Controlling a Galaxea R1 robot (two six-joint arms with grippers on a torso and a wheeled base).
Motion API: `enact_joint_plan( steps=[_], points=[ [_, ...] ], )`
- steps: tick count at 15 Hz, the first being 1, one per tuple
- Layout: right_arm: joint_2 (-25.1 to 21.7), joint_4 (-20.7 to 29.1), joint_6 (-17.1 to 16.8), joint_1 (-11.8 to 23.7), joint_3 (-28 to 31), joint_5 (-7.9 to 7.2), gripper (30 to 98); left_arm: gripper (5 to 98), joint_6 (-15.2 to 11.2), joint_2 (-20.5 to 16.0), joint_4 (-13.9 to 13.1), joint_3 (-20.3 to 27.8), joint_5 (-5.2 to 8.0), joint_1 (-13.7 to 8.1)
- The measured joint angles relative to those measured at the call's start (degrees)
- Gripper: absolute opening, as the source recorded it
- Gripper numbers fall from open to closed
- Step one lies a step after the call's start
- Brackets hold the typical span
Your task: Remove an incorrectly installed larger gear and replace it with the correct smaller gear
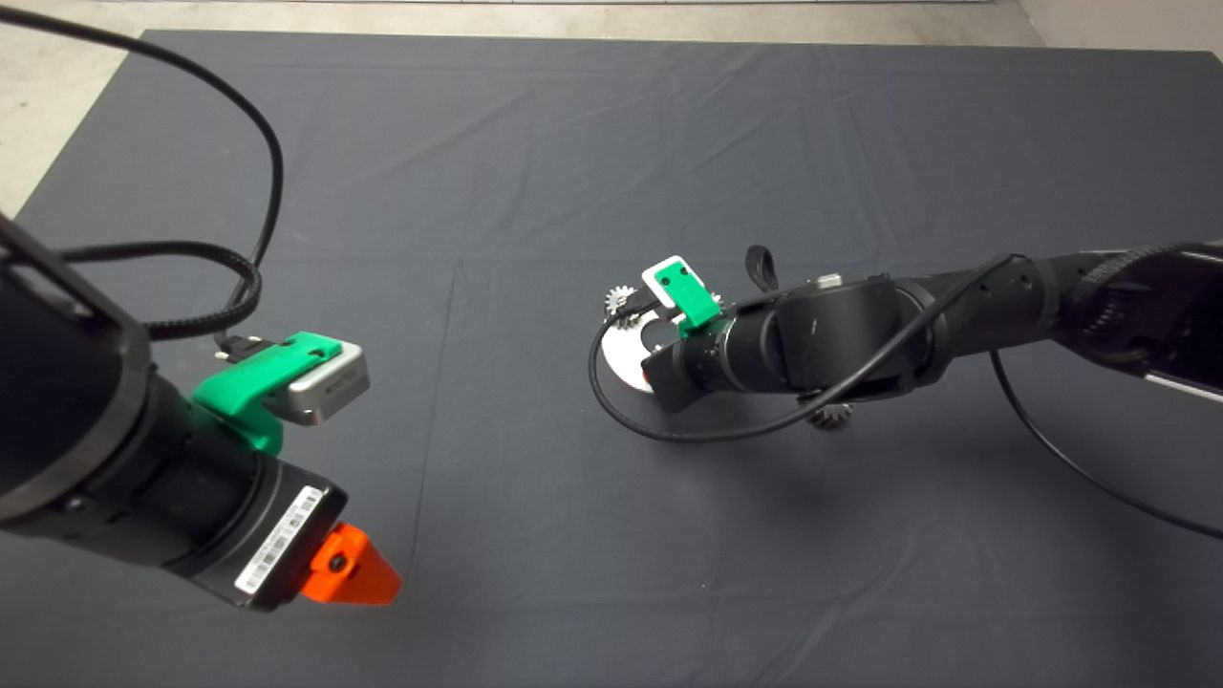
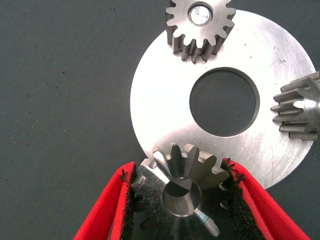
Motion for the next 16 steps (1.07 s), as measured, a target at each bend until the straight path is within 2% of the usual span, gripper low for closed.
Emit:
enact_joint_plan(
  steps=[16],
  points=[
    [-0.05,-1.46,-0.02,-1.49,-0.33,0.0,40.9,97.8,0.0,-0.01,0.02,0.0,0.0,0.0]
  ],
)
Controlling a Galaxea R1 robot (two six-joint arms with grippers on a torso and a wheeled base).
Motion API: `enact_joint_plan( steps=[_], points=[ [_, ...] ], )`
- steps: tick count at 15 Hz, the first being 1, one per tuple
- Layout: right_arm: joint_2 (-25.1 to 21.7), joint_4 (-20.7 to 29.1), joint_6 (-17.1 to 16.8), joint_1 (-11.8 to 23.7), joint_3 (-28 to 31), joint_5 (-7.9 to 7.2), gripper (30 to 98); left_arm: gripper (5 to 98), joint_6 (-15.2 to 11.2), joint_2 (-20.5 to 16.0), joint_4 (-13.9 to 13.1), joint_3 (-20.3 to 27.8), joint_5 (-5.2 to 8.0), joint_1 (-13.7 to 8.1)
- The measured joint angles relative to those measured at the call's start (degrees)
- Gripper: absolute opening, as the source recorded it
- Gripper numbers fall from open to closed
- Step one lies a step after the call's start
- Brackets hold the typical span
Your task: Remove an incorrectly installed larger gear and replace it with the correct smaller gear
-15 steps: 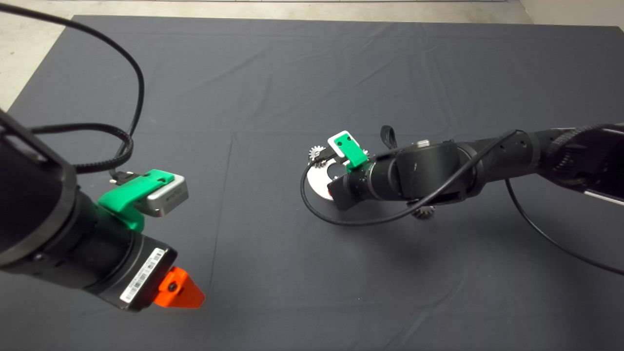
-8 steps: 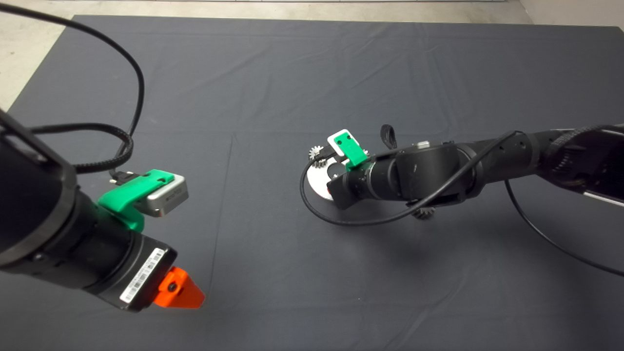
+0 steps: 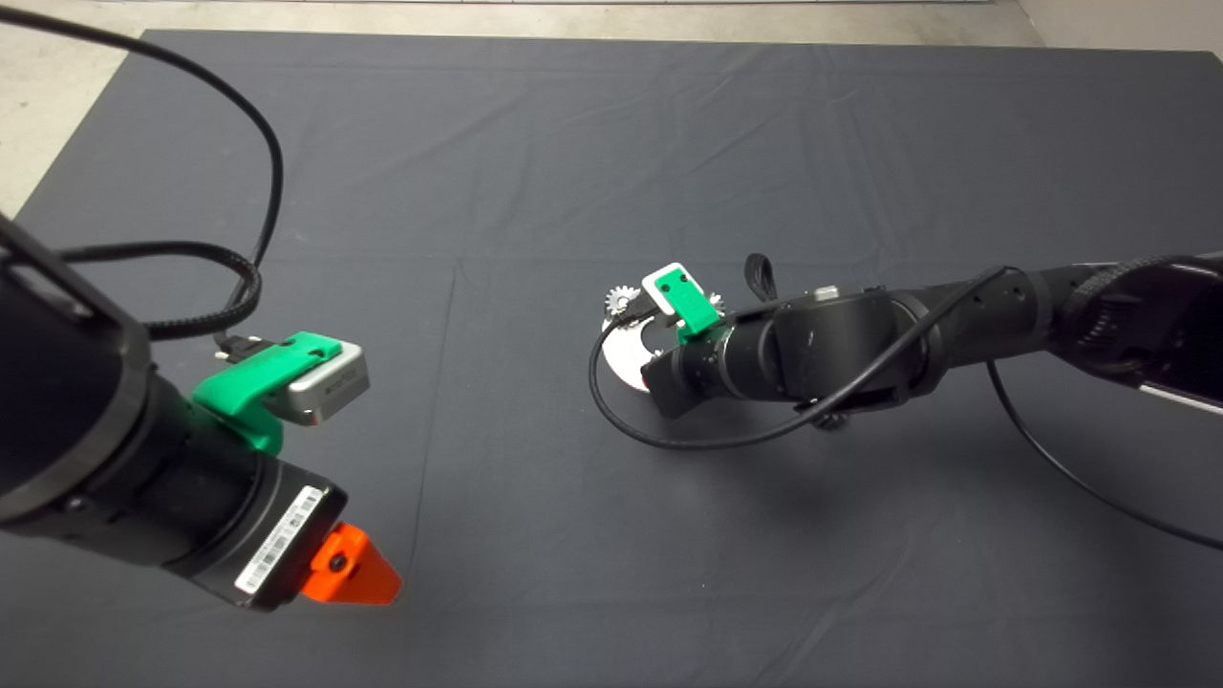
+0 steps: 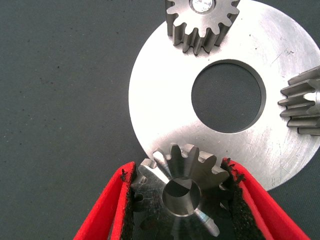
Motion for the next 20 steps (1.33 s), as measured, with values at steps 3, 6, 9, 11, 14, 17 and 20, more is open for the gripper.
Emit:
enact_joint_plan(
  steps=[3,6,9,11,14,17,20],
  points=[
    [0.0,-0.83,0.0,-0.15,-0.28,0.0,40.9,97.8,0.0,0.0,-0.02,0.0,0.0,0.0],
    [0.0,-1.57,0.0,-0.41,-0.3,0.0,40.9,97.8,0.0,0.01,-0.02,0.0,0.0,0.0],
    [0.0,-1.69,-0.01,-0.61,-0.52,0.0,40.8,97.8,0.0,0.01,-0.02,0.0,0.0,0.0],
    [0.0,-1.76,-0.01,-0.61,-0.52,0.0,40.9,97.8,0.0,0.01,-0.02,0.0,0.0,0.0],
    [0.0,-1.78,-0.01,-0.61,-0.52,0.02,40.8,97.8,0.0,0.01,-0.02,0.0,0.0,0.0],
    [-0.05,-1.88,-0.01,-0.63,-0.52,0.0,40.8,97.8,0.0,0.01,-0.02,0.0,0.0,0.0],
    [-0.11,-2.2,-0.01,-0.76,-0.6,0.08,40.8,97.8,0.0,0.01,-0.02,0.0,0.0,0.0]
  ],
)
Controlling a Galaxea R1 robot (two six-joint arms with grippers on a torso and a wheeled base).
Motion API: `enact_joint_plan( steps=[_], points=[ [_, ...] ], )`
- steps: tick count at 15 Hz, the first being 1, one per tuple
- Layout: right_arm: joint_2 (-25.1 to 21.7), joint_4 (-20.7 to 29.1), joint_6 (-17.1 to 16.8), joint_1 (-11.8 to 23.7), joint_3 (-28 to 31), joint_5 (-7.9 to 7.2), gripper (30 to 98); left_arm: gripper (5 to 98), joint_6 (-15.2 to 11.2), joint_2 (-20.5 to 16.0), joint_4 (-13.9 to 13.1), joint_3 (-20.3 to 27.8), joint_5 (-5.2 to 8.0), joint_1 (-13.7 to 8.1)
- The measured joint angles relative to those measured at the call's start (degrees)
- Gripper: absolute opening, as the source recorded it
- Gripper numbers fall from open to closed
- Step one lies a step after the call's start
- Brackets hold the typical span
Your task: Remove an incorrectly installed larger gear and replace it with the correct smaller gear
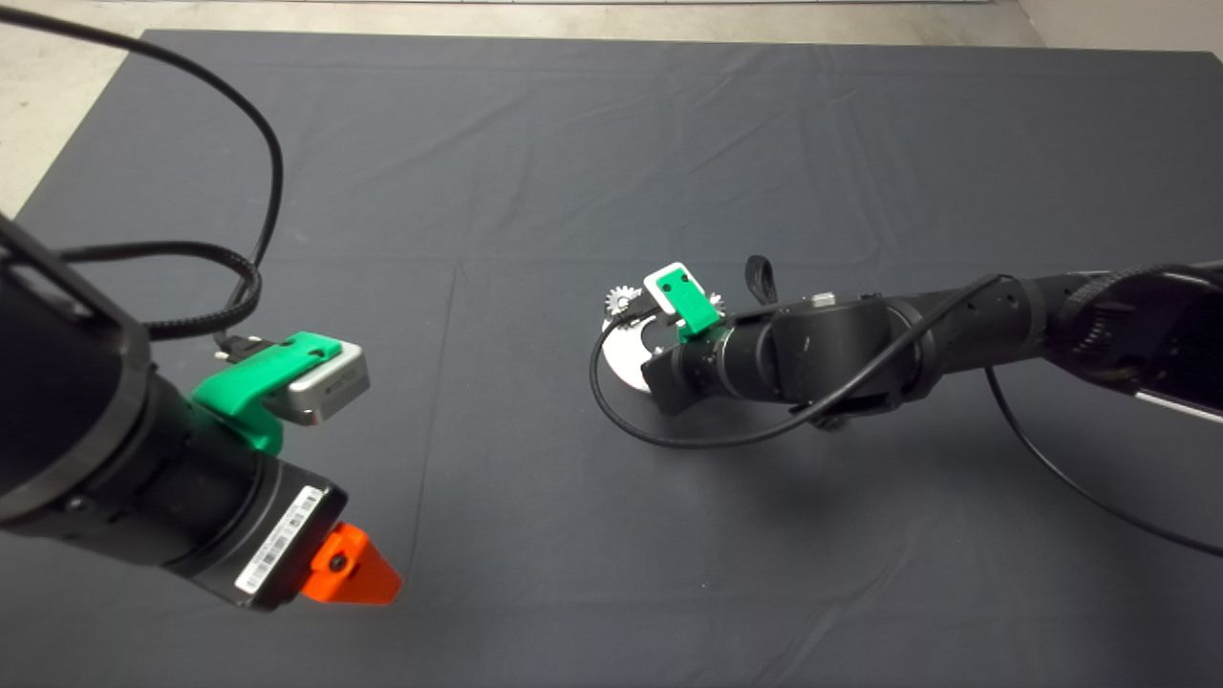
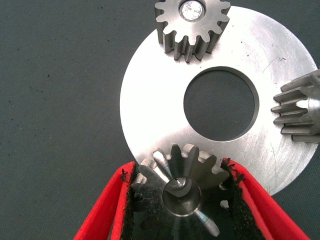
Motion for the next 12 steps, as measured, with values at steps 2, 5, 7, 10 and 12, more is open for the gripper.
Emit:
enact_joint_plan(
  steps=[2,5,7,10,12],
  points=[
    [0.0,0.0,0.0,-0.02,-0.03,-0.02,40.8,97.8,0.0,-0.01,0.0,0.0,0.0,0.0],
    [0.0,-0.01,0.0,-0.02,-0.04,0.0,40.9,97.8,0.0,0.0,0.0,0.0,0.0,0.0],
    [0.04,-0.04,0.0,-0.02,-0.04,-0.06,40.8,97.8,0.0,0.0,0.0,0.0,0.0,0.0],
    [0.13,-0.41,0.0,-0.3,-0.04,-0.06,40.8,97.8,0.0,-0.01,0.0,0.0,0.0,0.0],
    [0.15,-0.41,0.0,-0.3,-0.04,-0.06,40.8,97.8,0.0,0.0,0.0,0.0,0.0,0.0]
  ],
)
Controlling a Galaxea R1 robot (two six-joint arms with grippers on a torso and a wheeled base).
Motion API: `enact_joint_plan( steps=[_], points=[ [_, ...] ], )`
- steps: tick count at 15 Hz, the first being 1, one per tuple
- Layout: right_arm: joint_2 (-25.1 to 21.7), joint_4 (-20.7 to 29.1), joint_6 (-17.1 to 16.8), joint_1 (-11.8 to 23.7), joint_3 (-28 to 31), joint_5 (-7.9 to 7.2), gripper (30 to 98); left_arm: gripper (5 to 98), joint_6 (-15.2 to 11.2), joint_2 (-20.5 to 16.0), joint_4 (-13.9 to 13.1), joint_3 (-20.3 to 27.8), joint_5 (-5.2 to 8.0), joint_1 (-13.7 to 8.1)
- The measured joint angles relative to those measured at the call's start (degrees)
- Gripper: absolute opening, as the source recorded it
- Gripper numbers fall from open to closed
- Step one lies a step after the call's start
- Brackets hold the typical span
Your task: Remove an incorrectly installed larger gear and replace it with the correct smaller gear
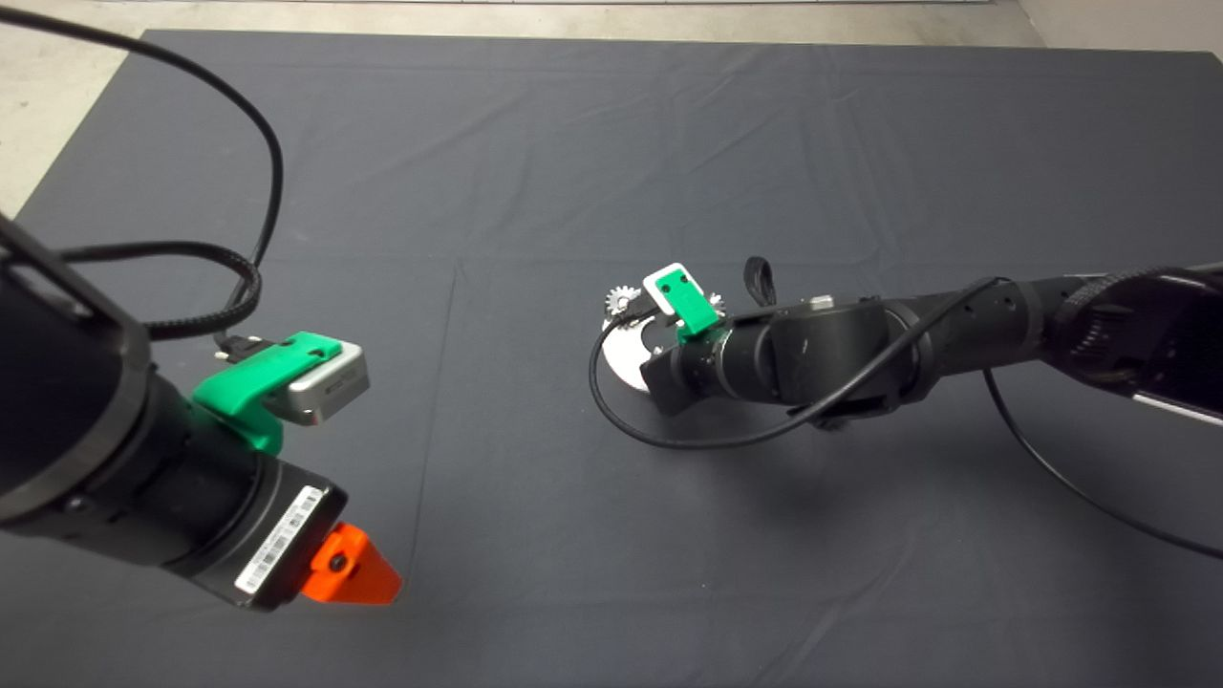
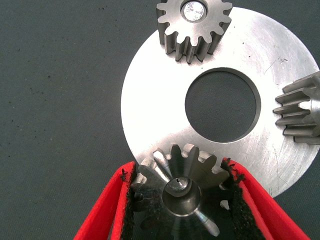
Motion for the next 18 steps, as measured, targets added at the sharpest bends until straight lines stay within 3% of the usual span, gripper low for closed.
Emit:
enact_joint_plan(
  steps=[18],
  points=[
    [0.18,-1.38,-0.18,-1.27,-0.38,-0.29,40.8,97.8,-0.02,0.0,0.0,0.0,0.0,0.0]
  ],
)
